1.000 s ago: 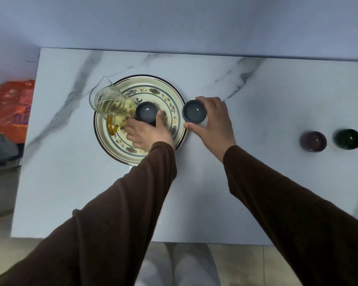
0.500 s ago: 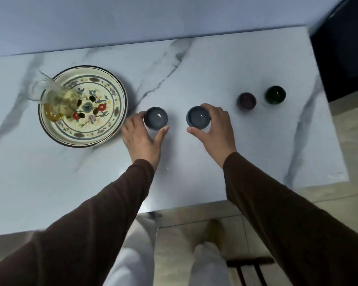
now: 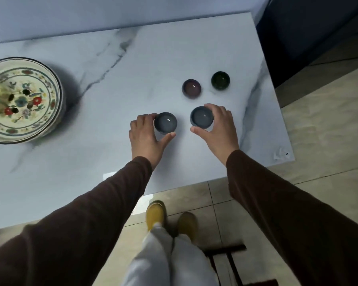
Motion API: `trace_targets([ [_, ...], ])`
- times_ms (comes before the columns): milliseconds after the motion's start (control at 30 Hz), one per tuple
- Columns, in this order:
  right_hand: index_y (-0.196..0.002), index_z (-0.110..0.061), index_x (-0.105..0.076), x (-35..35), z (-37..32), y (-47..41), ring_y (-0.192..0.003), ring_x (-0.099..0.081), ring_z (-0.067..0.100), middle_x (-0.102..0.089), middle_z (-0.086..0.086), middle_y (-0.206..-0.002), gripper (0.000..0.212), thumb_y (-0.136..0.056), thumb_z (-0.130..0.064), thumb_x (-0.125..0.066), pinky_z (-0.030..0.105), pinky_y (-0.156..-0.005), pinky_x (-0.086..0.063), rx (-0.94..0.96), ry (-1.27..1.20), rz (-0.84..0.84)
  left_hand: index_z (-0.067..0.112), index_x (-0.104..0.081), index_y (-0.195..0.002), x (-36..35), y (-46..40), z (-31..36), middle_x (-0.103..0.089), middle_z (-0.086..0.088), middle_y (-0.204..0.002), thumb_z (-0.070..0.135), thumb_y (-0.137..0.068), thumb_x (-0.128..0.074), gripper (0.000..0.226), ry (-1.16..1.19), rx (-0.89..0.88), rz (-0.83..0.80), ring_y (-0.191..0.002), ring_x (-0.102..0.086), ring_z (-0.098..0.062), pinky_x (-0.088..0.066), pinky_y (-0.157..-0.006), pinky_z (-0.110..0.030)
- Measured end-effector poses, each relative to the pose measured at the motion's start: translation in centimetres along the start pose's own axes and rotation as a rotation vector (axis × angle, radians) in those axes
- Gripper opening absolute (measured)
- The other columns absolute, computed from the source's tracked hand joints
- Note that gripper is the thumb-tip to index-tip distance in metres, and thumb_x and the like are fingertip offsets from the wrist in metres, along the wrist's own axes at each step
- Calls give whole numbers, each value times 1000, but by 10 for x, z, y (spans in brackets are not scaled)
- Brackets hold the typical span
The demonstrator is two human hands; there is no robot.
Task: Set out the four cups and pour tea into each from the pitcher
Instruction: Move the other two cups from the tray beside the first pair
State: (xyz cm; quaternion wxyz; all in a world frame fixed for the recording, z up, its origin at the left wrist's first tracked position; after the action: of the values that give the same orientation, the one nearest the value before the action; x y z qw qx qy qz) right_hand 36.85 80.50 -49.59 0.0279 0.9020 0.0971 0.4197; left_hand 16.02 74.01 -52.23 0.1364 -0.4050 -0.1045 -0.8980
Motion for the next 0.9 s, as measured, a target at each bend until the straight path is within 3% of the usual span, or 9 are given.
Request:
trace_targets([
  [500,-128,-16,-52,22,107,-69,-117,-43,24,-55,4,-123,68,-71,-36,-82,31,-97,-39,40,26,-79,23,-54,-125,-104,-25,50,-52,-3,-122,54,-73,-71,62,-76,70,-64,-114,-42,-28,-37,-96,-38],
  [900,-124,-14,-53,11,133,-99,-115,-44,27,-55,7,-121,66,-69,-33,-84,36,-99,-40,95,50,-119,27,-53,-128,-127,-36,52,-53,-4,-120,52,-73,-72,64,-94,117,-50,-113,-42,-30,-37,-99,-39],
])
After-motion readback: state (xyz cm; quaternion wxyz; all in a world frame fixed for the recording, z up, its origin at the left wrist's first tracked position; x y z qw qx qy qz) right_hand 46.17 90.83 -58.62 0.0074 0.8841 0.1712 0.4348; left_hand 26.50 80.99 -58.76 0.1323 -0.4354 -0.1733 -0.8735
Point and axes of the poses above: each hand's wrist, its own y-axis away from the middle knuckle, its own x-axis out of the back of the hand, z = x × y, the point moved 8 cm from there along -y, towards the middle knuckle
